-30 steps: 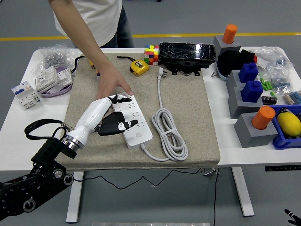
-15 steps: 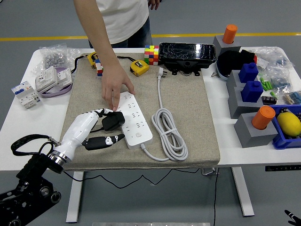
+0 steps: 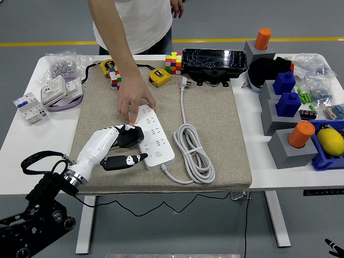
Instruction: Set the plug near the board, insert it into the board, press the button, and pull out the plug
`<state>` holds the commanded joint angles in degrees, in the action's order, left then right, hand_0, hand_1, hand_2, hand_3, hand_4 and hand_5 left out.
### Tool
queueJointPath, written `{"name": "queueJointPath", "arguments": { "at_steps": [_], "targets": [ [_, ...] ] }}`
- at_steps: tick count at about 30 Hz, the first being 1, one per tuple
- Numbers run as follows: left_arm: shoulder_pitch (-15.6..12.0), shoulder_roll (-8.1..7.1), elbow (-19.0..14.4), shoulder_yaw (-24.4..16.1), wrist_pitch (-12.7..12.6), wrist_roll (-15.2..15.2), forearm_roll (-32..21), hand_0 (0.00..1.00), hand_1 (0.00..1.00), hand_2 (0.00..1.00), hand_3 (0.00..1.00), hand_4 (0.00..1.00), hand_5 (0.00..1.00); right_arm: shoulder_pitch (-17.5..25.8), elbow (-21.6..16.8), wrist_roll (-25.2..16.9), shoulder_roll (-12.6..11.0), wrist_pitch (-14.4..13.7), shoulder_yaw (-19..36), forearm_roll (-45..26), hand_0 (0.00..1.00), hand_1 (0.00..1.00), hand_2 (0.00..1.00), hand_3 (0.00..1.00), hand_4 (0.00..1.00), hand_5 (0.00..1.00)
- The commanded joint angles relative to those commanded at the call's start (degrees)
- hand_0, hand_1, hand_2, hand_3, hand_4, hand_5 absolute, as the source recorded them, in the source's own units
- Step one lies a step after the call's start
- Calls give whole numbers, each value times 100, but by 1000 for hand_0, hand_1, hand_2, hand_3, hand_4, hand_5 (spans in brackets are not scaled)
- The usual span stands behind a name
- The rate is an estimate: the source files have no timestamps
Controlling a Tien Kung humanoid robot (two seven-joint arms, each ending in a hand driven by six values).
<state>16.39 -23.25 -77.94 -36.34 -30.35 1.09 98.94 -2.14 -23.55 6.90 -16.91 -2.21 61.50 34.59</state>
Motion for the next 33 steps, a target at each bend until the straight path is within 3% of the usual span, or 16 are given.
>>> {"name": "queueJointPath", "arguments": {
  "at_steps": [17,33],
  "targets": [
    [493,250,204,174,141,-328,69,632,726,727,712,897,543,-15,-9,-3,-5,-4,-10,-13,568,663,677,604,972,493],
    [634,327,243,376,230,-428,22,629,726,725,711,893,545,-7,-3,-7,2,2,-28,-24,569,663,677,604,972,494]
  ]
}}
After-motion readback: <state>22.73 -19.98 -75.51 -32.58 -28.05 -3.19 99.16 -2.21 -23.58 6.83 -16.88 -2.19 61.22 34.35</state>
